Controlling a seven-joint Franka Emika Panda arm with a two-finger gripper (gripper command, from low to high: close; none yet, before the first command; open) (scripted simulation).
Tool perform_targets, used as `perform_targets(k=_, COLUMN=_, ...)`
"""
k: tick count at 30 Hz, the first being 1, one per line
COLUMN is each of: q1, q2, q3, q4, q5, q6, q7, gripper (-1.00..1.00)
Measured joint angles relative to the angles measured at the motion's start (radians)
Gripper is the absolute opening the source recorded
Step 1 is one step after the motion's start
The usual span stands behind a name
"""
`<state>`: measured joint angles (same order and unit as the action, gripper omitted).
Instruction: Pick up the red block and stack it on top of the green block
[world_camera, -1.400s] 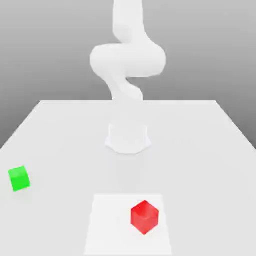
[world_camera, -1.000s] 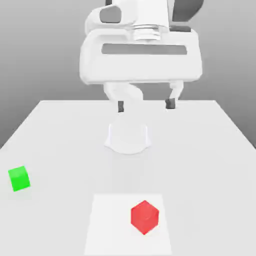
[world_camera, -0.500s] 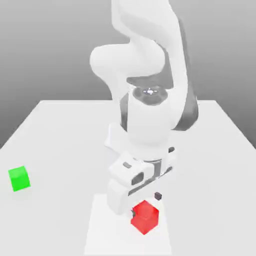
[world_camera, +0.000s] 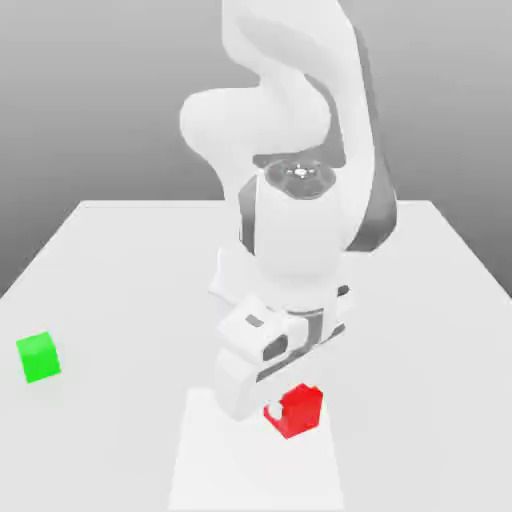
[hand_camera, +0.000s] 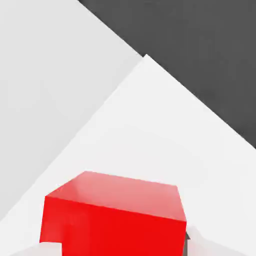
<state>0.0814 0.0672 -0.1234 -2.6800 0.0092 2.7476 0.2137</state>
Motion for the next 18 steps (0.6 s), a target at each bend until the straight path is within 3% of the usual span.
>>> perform_targets(k=13, q1=-0.609, q2=-0.092, q3=-0.296, q4=0.011, q5=-0.034, q6=-0.1, q7=0.405, gripper=-1.0)
perform_targets(k=16, q1=-0.734, q2=-0.044, q3=-0.26, q4=0.016, q5=0.015, q6=-0.058, q7=0.394, gripper=-1.0)
perform_targets(k=18, q1=-0.692, q2=0.005, q3=-0.218, q4=0.019, q5=0.058, q6=-0.016, q7=0.366, gripper=-1.0)
